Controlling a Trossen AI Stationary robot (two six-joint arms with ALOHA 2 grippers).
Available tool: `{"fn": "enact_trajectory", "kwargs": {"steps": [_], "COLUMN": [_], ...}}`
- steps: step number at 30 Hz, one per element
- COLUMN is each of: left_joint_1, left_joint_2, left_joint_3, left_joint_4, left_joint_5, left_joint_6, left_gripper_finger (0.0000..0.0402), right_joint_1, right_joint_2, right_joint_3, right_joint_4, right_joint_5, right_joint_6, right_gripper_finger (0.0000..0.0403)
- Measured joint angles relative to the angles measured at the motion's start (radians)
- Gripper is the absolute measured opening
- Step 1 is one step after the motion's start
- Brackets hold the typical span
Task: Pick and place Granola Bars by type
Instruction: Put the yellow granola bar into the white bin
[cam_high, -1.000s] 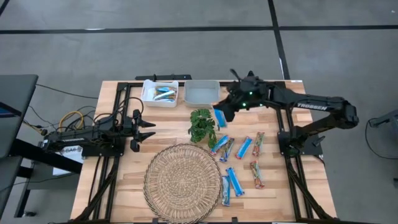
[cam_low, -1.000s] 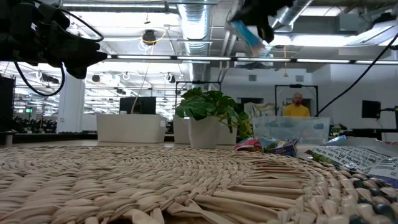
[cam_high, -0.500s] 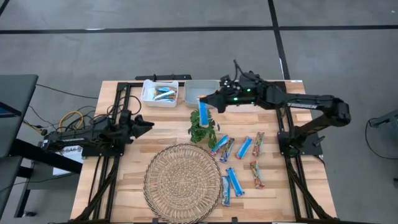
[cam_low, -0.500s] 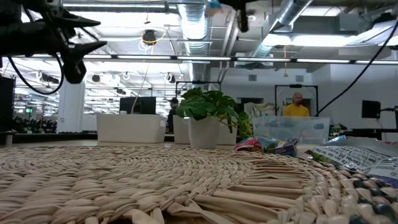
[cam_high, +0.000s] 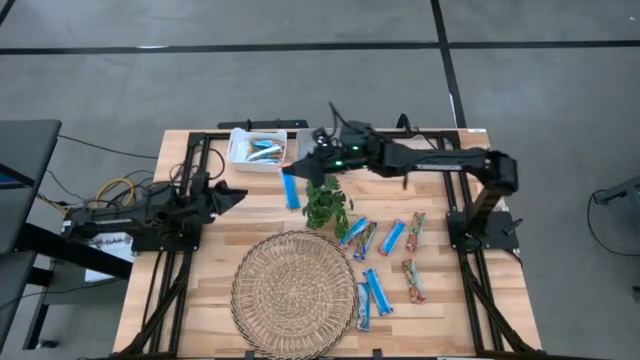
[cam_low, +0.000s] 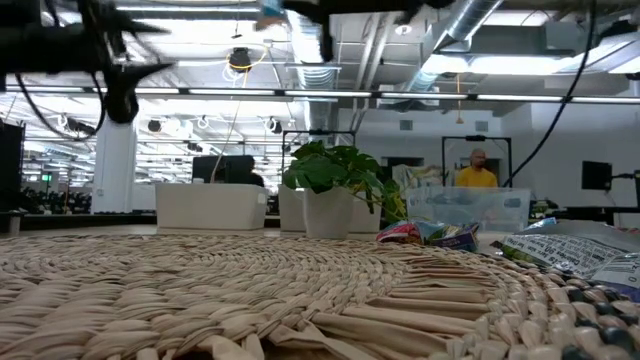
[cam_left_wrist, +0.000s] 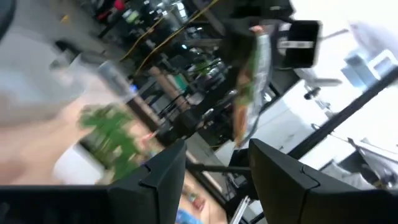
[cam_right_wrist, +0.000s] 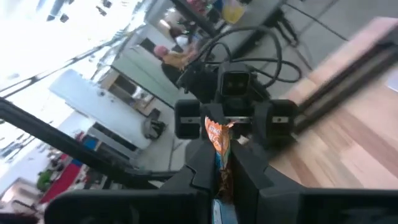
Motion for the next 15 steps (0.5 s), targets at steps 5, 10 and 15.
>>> {"fn": "enact_trajectory", "kwargs": {"steps": [5, 10, 15], "left_joint_1": [0.0, 0.001, 0.001], "left_joint_2": [0.197, 0.37, 0.473], "left_joint_3": [0.119, 0.219, 0.281], "left_joint_4": [-0.005, 0.003, 0.076], "left_joint_5": [0.027, 0.048, 0.088], "left_joint_6": [0.081, 0.089, 0.128], "left_gripper_finger": [0.0169, 0.0169, 0.0169], "right_joint_1": [-0.003, -0.003, -0.009], "right_joint_2": [0.112, 0.181, 0.202], "right_joint_3": [0.132, 0.232, 0.263], "right_joint_4": [-0.007, -0.002, -0.009], "right_joint_5": [-0.073, -0.082, -0.097], "right_joint_6": [-0.004, -0.029, -0.053], "right_gripper_finger": [0.0027, 0.0022, 0.0019]}}
